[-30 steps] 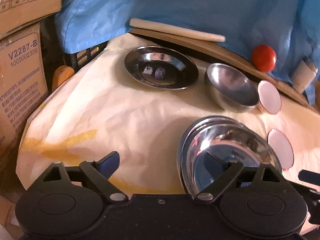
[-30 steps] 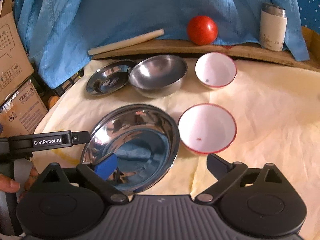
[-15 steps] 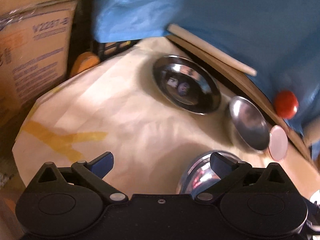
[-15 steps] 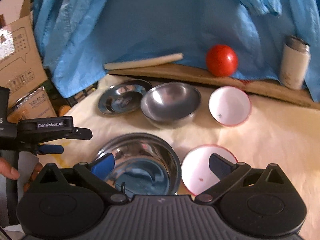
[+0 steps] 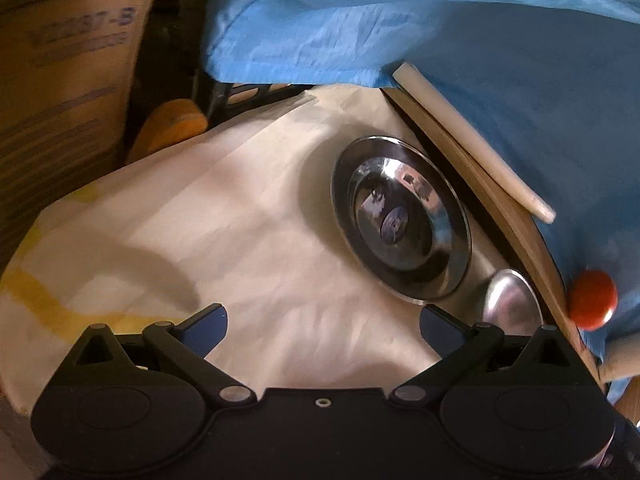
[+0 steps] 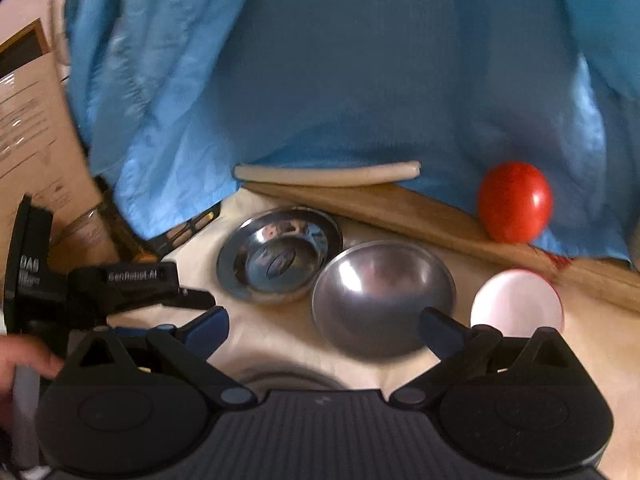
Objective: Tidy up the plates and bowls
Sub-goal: 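Move both tools to the small dark-centred steel plate and grip its rim, then lift the small steel plate with both tools and carry it over the plate stack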
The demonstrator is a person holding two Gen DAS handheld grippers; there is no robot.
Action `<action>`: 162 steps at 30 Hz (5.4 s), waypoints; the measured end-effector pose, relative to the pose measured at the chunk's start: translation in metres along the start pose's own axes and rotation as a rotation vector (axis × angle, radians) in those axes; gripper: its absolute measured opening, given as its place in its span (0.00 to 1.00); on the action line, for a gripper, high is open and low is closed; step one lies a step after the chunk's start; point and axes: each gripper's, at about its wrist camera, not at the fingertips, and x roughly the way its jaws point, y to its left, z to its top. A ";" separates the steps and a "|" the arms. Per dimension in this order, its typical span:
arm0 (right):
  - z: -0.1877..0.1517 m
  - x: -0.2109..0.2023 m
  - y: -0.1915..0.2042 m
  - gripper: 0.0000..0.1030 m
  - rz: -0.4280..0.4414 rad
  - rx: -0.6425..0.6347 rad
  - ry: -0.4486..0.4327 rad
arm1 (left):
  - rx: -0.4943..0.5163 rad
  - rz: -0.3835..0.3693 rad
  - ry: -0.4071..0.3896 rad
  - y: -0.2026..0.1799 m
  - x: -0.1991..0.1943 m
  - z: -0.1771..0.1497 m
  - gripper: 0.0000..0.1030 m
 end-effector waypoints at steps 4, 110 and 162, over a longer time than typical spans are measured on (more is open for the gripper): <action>0.023 0.026 -0.006 1.00 0.013 -0.015 0.016 | -0.002 -0.006 0.017 -0.002 0.013 0.008 0.99; -0.010 0.083 0.057 0.33 0.001 -0.205 0.148 | 0.183 -0.031 -0.175 0.033 -0.026 -0.033 0.23; -0.092 -0.034 0.018 0.35 -0.133 0.049 0.103 | 0.657 -0.159 -0.099 -0.027 -0.051 -0.112 0.24</action>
